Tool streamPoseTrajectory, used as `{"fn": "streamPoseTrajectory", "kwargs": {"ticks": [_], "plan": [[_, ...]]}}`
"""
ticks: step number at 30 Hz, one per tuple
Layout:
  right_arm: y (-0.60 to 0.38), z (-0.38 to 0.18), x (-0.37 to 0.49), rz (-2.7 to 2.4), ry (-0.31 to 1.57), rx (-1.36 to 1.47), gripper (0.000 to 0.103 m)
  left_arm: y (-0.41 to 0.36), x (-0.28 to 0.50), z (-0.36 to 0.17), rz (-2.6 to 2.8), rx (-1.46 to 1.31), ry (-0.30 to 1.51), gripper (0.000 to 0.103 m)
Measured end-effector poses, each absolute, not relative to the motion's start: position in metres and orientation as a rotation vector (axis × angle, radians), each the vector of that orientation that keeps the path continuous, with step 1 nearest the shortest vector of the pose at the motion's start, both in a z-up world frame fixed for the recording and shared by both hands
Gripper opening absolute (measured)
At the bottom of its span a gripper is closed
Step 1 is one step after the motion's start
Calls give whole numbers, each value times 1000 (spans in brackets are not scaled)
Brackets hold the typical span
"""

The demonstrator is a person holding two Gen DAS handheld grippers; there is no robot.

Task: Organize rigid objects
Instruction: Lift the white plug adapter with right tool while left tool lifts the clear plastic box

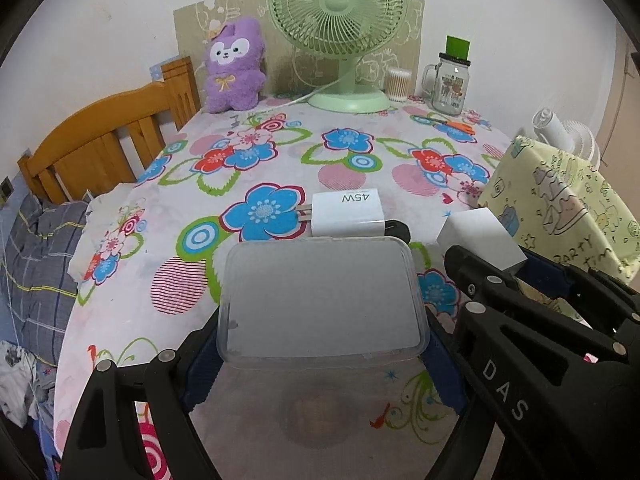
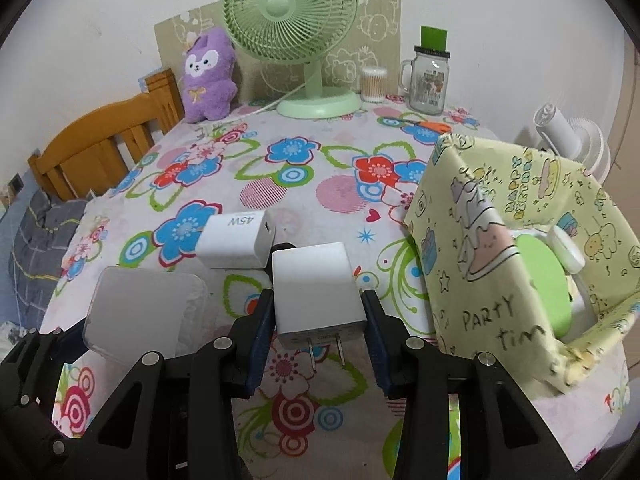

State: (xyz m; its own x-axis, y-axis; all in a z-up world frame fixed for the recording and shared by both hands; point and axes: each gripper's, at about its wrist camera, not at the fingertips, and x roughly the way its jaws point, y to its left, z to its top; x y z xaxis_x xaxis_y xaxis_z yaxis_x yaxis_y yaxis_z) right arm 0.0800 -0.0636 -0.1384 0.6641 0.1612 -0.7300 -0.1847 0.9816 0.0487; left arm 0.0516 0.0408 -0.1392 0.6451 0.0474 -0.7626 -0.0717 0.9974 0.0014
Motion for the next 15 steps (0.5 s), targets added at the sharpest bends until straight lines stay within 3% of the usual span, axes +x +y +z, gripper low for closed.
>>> {"fn": "streamPoseTrajectory", "kwargs": {"ticks": [15], "plan": [[-71, -105, 49, 209, 755, -27, 46, 29, 24, -109, 63, -28, 806, 89]]}}
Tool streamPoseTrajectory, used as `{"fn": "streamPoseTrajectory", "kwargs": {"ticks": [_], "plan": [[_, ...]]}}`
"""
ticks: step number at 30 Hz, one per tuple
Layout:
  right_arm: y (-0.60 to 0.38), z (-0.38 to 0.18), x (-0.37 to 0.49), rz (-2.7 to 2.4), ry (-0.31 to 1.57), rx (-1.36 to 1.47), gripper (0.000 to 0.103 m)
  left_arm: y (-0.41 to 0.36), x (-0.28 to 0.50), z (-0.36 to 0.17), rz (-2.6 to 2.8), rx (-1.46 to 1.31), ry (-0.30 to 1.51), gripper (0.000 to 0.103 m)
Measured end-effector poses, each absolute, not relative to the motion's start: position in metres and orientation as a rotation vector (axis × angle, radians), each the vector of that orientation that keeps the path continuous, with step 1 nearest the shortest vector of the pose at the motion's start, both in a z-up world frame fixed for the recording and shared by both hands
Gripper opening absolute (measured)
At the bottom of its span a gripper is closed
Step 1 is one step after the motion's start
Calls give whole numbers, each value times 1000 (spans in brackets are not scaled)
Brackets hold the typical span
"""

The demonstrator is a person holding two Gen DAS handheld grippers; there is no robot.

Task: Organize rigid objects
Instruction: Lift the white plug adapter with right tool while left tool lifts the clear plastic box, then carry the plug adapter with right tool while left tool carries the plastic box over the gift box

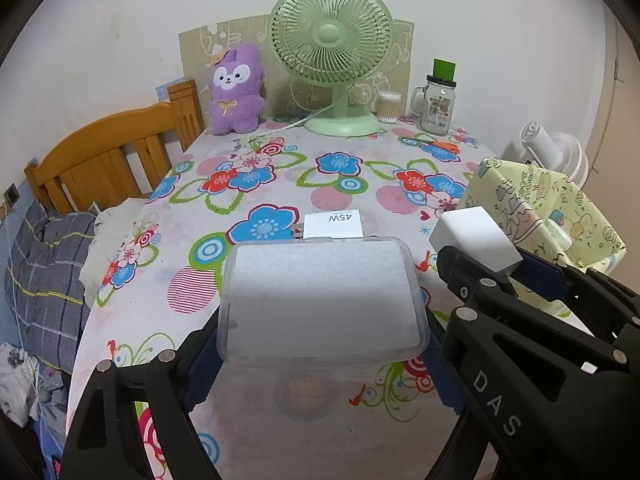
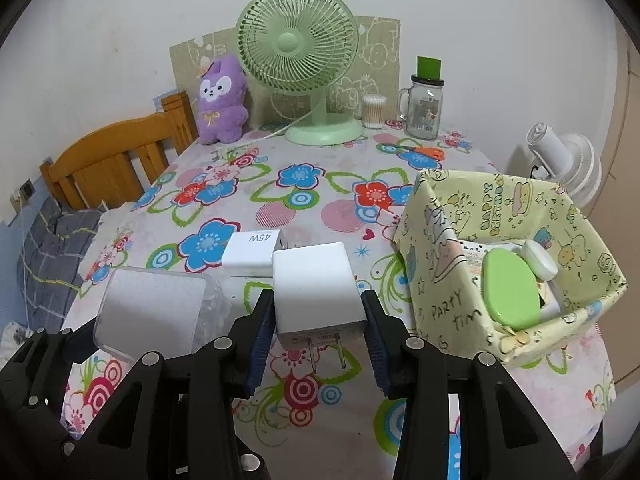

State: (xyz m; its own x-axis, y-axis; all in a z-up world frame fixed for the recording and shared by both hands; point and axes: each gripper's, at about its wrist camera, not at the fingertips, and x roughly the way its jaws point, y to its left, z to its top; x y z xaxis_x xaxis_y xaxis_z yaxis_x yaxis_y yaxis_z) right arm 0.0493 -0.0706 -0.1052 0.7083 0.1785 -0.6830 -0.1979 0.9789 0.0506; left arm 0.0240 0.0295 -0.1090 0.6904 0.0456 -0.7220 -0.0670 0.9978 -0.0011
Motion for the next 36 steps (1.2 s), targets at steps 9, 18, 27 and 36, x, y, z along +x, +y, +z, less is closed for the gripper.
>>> {"fn": "streamPoseTrajectory", "kwargs": {"ticks": [9, 18, 27, 36], "plan": [[-79, -84, 38, 217, 724, -26, 46, 21, 12, -87, 66, -25, 772, 89], [-85, -62, 28, 226, 694, -29, 46, 16, 4, -67, 66, -22, 739, 89], [-86, -42, 24, 237, 655, -25, 46, 13, 1, -47, 67, -13, 697, 89], [-98, -22, 24, 213, 618, -32, 46, 2, 5, -31, 34, -17, 660, 89]]}}
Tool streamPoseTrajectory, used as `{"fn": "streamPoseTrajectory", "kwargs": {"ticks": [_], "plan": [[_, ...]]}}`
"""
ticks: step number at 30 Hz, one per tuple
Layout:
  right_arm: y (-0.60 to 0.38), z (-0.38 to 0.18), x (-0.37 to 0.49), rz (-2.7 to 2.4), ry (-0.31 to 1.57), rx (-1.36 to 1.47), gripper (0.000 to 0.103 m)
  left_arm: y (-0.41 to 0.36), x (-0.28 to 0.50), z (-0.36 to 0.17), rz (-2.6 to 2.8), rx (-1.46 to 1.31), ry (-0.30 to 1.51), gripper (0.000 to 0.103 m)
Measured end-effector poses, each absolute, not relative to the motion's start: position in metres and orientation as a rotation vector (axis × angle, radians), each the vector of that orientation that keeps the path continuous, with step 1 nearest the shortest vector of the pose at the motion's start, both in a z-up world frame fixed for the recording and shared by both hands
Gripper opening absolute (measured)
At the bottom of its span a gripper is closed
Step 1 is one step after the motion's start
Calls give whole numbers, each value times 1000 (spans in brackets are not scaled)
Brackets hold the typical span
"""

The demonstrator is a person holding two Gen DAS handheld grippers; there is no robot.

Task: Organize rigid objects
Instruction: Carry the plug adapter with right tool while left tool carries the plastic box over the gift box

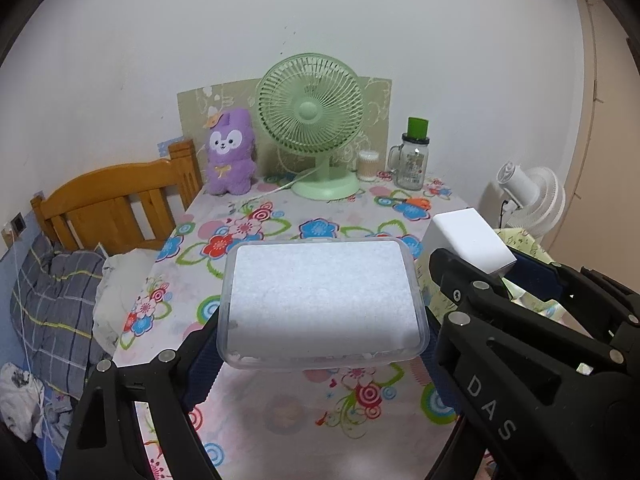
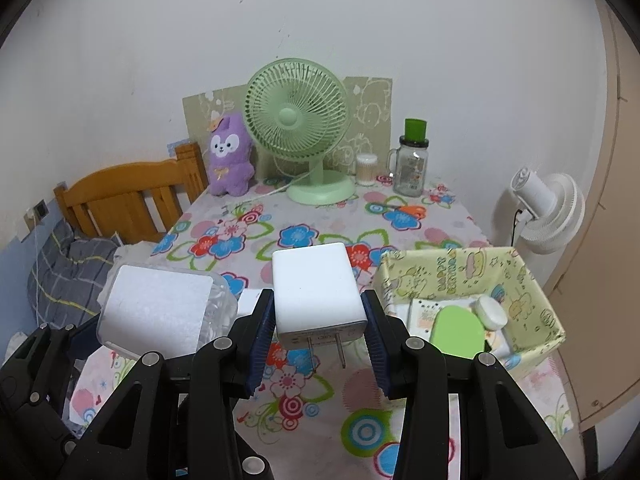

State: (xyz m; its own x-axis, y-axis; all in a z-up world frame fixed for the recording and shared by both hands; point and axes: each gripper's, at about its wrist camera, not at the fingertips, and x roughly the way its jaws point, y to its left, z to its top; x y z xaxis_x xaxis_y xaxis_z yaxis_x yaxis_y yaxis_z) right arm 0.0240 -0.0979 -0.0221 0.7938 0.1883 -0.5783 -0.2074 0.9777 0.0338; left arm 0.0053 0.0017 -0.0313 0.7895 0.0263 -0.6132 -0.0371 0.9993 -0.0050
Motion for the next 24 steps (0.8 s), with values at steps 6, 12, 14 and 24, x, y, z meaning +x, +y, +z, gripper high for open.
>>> {"fn": "streamPoseTrajectory", "kwargs": {"ticks": [6, 12, 14, 24], "plan": [[-108, -14, 27, 193, 602, -24, 46, -10, 9, -22, 10, -8, 639, 89], [-122, -5, 26, 167, 573, -23, 46, -23, 13, -15, -14, -2, 619, 89], [-128, -3, 27, 161, 569, -21, 46, -28, 15, -14, -20, 1, 614, 89], [-153, 3, 36, 135, 552, -17, 46, -54, 25, -10, -48, 7, 608, 89]]}}
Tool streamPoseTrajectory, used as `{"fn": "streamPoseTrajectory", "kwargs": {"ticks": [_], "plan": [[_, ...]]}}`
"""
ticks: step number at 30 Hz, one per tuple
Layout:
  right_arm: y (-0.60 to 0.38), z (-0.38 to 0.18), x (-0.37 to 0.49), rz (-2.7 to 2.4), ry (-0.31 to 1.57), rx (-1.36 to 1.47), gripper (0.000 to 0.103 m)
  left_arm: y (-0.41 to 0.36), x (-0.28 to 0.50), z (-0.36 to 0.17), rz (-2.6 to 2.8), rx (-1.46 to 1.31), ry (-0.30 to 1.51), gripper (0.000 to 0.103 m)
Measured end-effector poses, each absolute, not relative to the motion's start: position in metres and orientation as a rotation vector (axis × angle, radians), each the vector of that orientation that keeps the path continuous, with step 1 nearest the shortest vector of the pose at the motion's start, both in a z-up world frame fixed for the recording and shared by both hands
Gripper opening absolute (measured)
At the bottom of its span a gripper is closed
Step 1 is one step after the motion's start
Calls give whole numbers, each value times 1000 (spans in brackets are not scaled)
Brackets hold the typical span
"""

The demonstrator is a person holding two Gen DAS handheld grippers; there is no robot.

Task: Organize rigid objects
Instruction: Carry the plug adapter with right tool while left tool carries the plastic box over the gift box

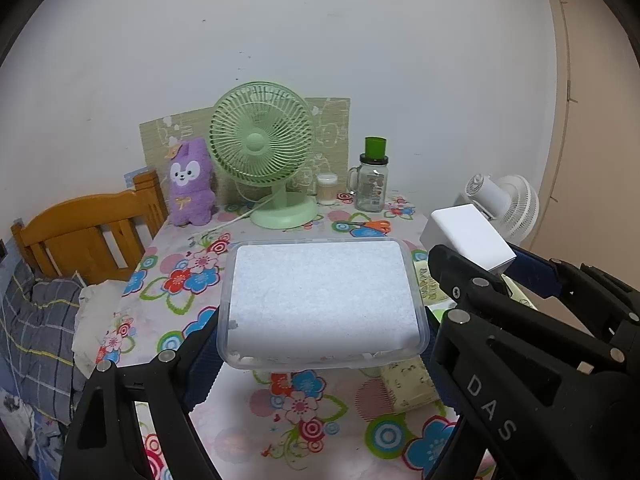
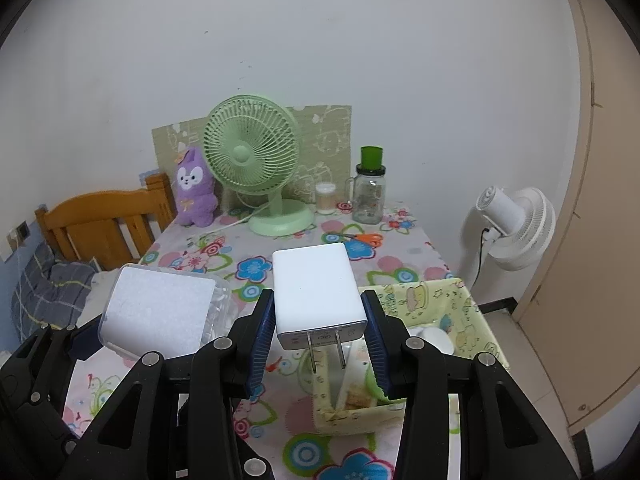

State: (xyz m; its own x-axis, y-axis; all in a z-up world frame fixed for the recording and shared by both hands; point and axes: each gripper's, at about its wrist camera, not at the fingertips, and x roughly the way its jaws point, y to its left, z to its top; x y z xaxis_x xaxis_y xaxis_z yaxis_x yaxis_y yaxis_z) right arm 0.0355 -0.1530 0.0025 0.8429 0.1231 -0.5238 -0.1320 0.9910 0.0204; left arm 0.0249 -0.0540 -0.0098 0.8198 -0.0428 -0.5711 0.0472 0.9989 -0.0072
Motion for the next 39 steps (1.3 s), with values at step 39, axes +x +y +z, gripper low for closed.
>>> {"fn": "streamPoseTrajectory", "kwargs": {"ticks": [39], "plan": [[-259, -53, 93, 82, 667, 48, 46, -159, 86, -55, -136, 91, 715, 89]]}}
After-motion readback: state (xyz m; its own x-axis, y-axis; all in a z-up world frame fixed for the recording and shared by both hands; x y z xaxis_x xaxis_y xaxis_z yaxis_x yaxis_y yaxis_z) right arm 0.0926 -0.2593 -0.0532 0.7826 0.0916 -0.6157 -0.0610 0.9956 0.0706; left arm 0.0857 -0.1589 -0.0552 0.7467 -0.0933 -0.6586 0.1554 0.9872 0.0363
